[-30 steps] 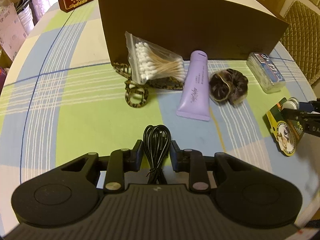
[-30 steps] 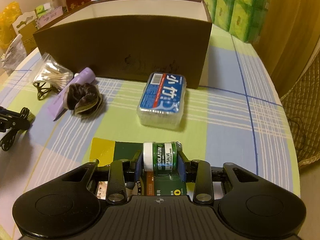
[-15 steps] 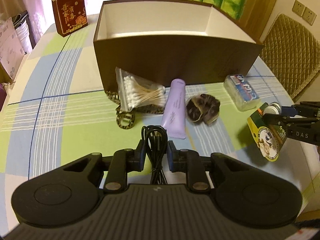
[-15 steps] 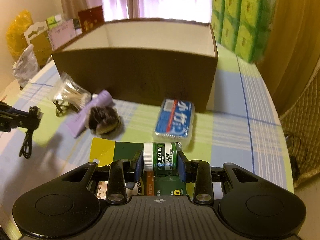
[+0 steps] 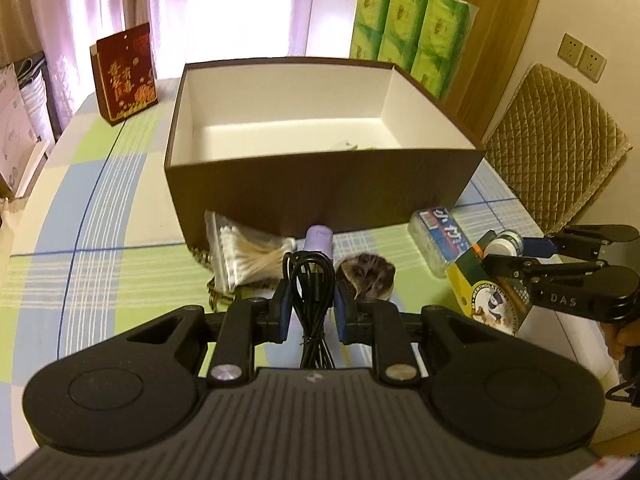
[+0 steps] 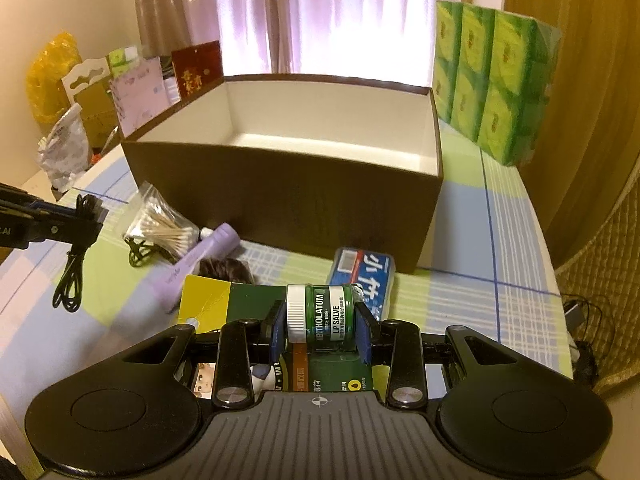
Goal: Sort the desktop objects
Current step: 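Lift cable and ointment card with both grippers over the box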
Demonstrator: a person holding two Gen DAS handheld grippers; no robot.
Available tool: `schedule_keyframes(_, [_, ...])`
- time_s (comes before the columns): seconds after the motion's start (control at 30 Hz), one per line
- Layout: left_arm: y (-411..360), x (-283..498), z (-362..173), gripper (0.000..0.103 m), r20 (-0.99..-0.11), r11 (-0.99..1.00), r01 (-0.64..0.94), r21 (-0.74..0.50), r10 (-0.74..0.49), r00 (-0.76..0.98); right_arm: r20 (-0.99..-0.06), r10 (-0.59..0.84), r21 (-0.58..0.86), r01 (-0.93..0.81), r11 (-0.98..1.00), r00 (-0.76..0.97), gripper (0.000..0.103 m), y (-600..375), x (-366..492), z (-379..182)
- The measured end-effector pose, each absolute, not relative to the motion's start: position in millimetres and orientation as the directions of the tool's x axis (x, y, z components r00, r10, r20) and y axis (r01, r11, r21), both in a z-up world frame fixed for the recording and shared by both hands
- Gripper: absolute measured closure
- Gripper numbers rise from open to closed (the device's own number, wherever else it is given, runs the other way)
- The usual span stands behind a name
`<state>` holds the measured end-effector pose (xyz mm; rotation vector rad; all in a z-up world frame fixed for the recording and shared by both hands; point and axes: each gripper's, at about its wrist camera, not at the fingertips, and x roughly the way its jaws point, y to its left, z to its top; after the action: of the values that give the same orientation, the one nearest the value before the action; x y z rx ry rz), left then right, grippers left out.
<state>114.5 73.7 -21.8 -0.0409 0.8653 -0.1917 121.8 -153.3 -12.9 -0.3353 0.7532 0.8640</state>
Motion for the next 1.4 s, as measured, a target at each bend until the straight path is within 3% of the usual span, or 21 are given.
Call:
schedule_keyframes(0.53, [65, 136, -5, 0.086, -0.716, 0.975, 0.189, -0.117, -0.214, 0.664, -0.697, 0.582, 0.017, -0.802, 0.597, 0.419, 0.071, -138, 136, 6])
schedule_keyframes(1.4, [70, 215, 41, 0.086, -0.604, 0.973, 0.216, -0.083, -0.221, 0.765, -0.563, 0.675, 0.001, -0.817, 0.577, 0.476, 0.071, -72, 211, 63])
